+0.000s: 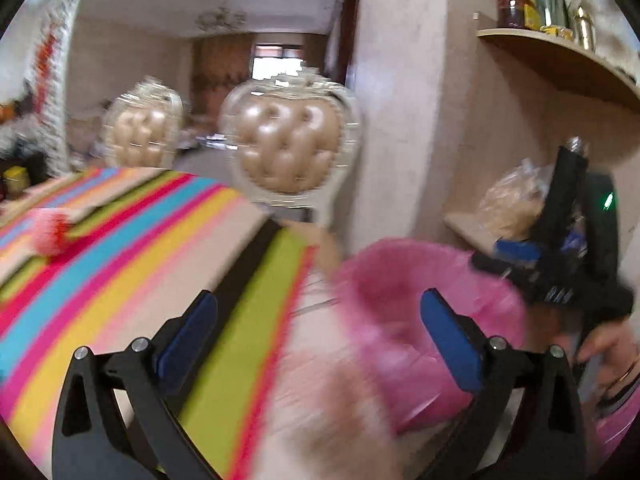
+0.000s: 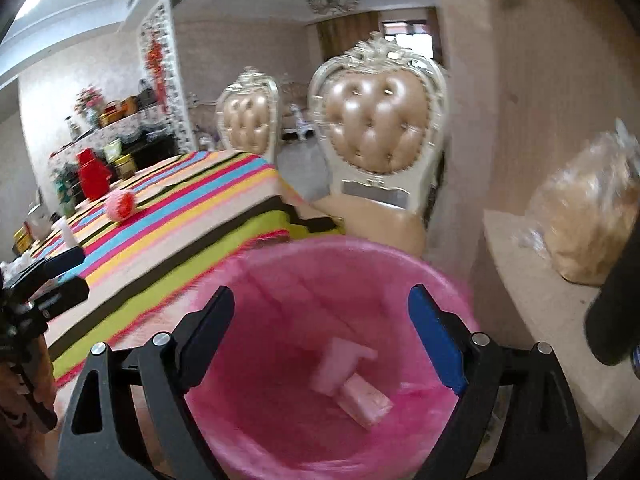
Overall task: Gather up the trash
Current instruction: 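Grasp the printed paper box with the left tool while the right tool grasps the crumpled paper cup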
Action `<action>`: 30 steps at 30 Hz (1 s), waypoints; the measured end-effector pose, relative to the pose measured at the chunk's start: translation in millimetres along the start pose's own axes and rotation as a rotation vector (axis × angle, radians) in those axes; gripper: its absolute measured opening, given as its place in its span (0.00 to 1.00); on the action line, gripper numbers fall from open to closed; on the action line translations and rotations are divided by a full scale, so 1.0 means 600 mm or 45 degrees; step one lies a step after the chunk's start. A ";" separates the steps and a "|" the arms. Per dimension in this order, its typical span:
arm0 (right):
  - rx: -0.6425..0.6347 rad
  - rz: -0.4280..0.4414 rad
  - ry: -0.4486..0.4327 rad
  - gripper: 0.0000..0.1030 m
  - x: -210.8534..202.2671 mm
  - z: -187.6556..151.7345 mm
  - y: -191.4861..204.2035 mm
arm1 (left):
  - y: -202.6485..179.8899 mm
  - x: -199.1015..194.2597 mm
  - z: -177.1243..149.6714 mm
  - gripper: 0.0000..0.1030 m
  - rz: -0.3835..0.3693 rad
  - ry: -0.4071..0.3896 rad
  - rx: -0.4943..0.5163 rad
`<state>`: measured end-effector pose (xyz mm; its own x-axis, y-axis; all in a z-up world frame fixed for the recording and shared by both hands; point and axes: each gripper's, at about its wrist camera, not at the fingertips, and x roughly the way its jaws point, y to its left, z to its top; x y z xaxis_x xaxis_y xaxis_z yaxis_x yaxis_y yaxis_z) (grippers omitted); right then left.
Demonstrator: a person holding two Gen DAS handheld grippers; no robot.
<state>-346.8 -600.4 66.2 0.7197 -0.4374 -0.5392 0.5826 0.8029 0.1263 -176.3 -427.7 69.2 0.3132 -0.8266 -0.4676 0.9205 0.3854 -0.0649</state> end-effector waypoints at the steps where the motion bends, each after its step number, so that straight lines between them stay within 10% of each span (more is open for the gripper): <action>1: -0.021 0.022 -0.001 0.82 -0.001 0.003 0.020 | 0.014 -0.020 -0.010 0.96 0.062 0.004 0.012; 9: -0.226 0.322 0.042 0.82 0.049 0.019 0.257 | 0.144 -0.189 -0.100 0.96 0.580 0.076 0.009; 17: -0.485 0.581 0.146 0.82 0.095 -0.008 0.499 | 0.300 -0.386 -0.188 0.96 1.016 0.099 -0.260; 30: -0.604 0.743 0.250 0.82 0.162 -0.030 0.728 | 0.506 -0.463 -0.239 0.96 1.168 0.148 -0.683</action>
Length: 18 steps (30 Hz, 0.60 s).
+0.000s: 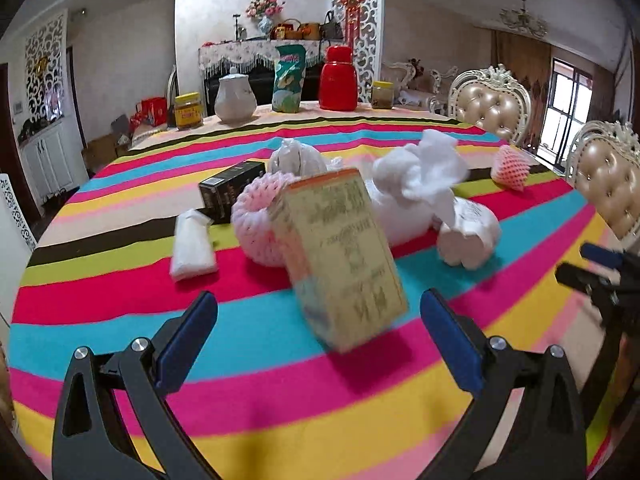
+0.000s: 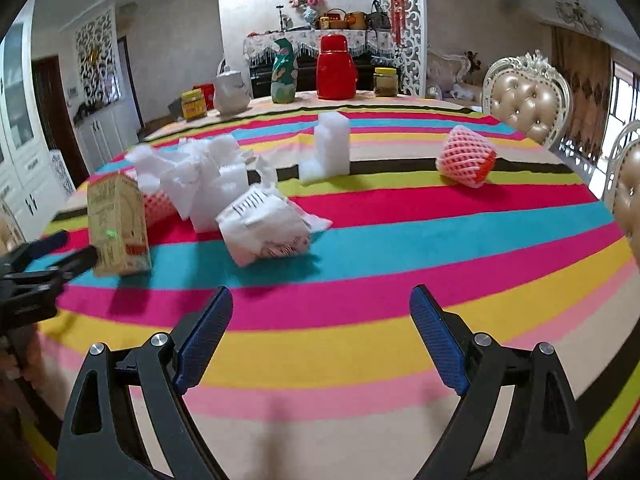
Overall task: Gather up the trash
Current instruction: 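Grasp the printed paper box with the left tool while the right tool grasps the crumpled paper cup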
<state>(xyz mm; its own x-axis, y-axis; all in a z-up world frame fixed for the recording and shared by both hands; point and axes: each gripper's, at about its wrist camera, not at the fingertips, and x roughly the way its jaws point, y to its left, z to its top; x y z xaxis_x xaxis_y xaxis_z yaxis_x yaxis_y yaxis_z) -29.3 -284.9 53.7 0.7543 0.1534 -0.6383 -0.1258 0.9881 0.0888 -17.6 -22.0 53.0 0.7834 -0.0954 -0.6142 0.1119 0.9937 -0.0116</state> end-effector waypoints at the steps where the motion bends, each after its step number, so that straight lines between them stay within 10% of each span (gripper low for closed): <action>1: 0.022 0.014 -0.001 0.82 0.003 0.001 0.001 | -0.004 0.013 0.011 0.96 0.006 0.008 -0.004; 5: 0.021 0.013 0.022 0.82 0.013 0.001 0.003 | -0.041 0.042 0.029 0.94 0.059 0.001 0.021; 8: -0.010 0.015 0.036 0.82 0.026 0.005 0.008 | -0.040 0.053 0.028 0.56 -0.024 0.017 -0.005; 18: -0.115 0.079 0.130 0.82 0.127 0.053 0.079 | 0.009 0.009 0.016 0.55 -0.113 -0.117 -0.114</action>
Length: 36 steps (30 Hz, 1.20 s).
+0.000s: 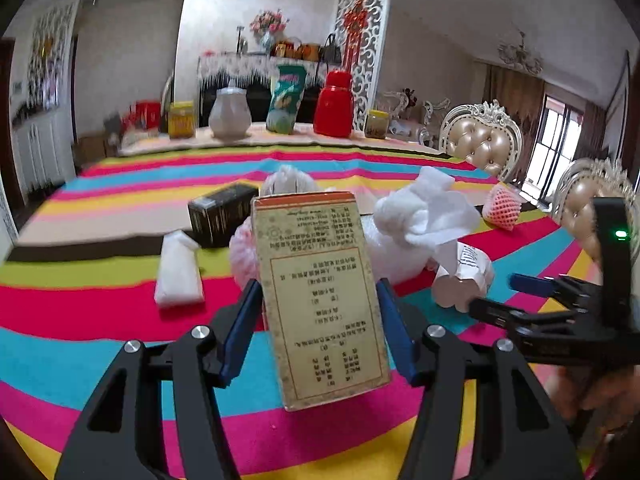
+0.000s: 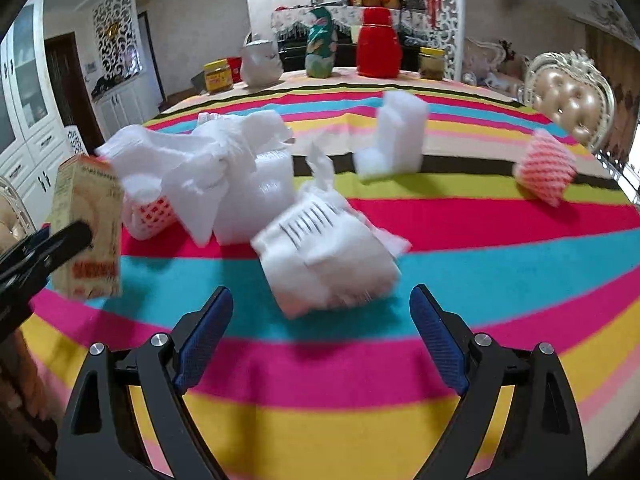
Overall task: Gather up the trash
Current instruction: 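Grasp the printed paper box with the left tool while the right tool grasps the crumpled paper cup, then carry the box and crumpled cup to the pink bin and release both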
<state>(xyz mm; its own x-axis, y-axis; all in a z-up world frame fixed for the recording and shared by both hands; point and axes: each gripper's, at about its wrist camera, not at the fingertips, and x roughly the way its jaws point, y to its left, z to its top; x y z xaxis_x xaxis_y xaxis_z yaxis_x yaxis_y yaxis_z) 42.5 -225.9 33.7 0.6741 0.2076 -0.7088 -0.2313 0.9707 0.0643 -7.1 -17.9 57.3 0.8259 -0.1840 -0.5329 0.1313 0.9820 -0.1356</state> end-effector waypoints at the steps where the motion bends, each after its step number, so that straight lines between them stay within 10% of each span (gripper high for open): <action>1: -0.012 -0.016 0.010 0.82 0.010 0.007 0.005 | 0.003 0.000 0.001 0.55 0.002 0.001 -0.011; 5: -0.039 -0.051 0.047 0.82 0.038 0.025 0.010 | 0.001 0.003 0.002 0.55 -0.035 0.003 -0.003; 9: -0.013 -0.063 0.007 0.54 0.028 0.024 0.004 | -0.008 -0.001 0.001 0.56 -0.051 -0.008 0.022; 36: 0.131 0.012 -0.152 0.54 -0.144 -0.088 -0.035 | -0.063 -0.044 -0.042 0.56 -0.170 0.101 0.101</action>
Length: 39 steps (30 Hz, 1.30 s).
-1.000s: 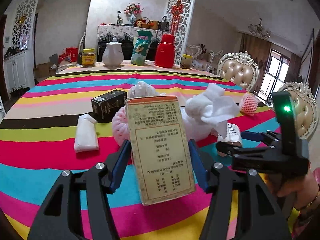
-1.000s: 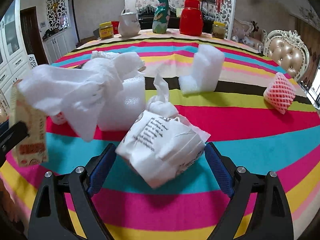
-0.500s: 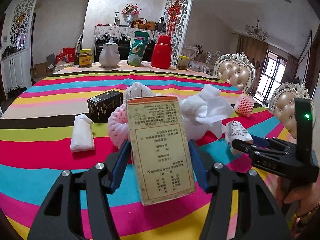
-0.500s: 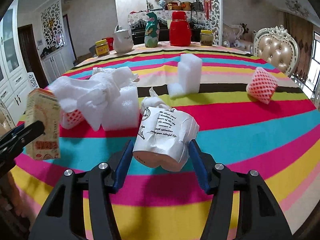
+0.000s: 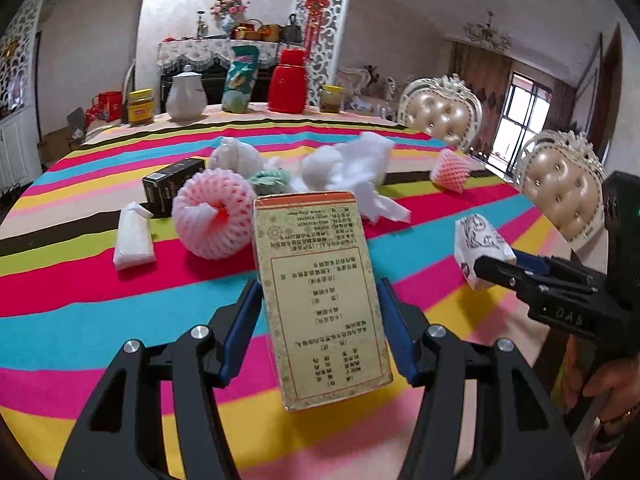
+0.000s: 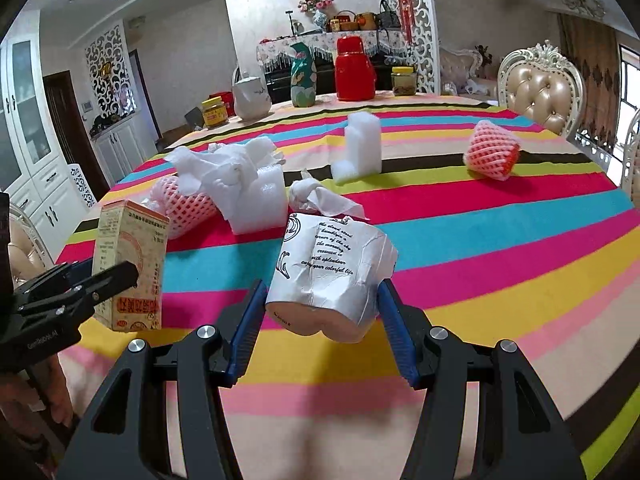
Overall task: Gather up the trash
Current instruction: 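Carry the box and crumpled cup to the pink bin and release both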
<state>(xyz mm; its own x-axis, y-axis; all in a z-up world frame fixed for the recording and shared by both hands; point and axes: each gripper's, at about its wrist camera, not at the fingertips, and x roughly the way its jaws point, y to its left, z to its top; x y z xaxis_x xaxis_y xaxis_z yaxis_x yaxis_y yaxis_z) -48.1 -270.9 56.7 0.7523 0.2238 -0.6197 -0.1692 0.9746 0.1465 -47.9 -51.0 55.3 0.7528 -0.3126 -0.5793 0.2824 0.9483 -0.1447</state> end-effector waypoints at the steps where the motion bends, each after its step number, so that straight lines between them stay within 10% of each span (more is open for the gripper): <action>1: -0.001 -0.004 -0.007 0.54 -0.008 -0.003 -0.002 | -0.008 -0.006 -0.002 0.56 -0.011 0.004 0.008; 39: 0.240 -0.457 -0.297 0.54 -0.288 -0.127 -0.223 | -0.373 0.027 -0.012 0.56 -0.436 -0.071 0.410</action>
<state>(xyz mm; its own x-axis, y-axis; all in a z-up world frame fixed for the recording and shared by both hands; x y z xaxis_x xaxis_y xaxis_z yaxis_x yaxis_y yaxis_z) -204.0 -439.6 85.7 0.8689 -0.1559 -0.4698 0.2303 0.9674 0.1051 -103.2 -268.2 72.4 0.6121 -0.6152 -0.4967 0.6836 0.7275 -0.0586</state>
